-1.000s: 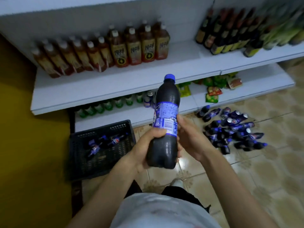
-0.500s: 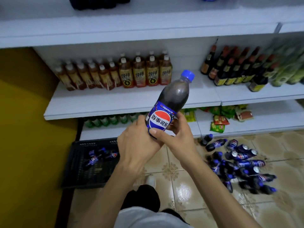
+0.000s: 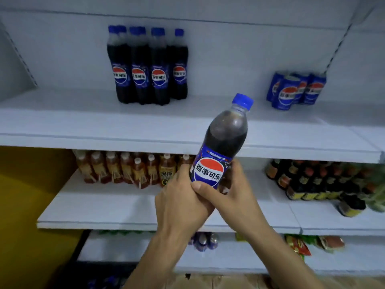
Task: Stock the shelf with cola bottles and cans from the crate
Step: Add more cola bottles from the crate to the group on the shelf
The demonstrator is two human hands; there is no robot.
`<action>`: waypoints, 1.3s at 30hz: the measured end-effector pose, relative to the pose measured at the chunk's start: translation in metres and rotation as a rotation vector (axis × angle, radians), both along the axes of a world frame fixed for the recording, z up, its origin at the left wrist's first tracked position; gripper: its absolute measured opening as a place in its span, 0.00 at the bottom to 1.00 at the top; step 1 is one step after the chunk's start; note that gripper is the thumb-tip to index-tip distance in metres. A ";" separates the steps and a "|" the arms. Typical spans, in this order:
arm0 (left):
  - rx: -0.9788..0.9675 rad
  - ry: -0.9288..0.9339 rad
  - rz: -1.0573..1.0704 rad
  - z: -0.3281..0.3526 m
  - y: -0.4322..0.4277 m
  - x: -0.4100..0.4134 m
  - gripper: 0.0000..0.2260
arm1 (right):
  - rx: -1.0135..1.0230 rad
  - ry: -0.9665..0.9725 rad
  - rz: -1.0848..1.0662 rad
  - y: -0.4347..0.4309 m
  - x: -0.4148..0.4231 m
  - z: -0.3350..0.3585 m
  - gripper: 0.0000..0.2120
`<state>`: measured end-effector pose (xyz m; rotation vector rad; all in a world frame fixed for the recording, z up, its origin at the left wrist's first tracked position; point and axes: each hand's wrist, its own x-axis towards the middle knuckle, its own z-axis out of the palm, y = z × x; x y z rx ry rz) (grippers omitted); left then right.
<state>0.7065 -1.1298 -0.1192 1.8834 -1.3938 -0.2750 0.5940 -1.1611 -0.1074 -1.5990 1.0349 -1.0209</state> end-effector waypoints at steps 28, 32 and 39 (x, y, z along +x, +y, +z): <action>-0.183 -0.237 0.250 0.010 -0.258 0.147 0.49 | -0.356 0.137 0.267 -0.327 0.116 0.060 0.43; -0.261 -0.108 0.462 0.014 -0.277 0.175 0.57 | -0.338 0.132 0.223 -0.345 0.139 0.049 0.44; -0.093 0.052 0.543 0.015 -0.296 0.212 0.63 | -0.317 0.120 0.175 -0.361 0.161 0.034 0.43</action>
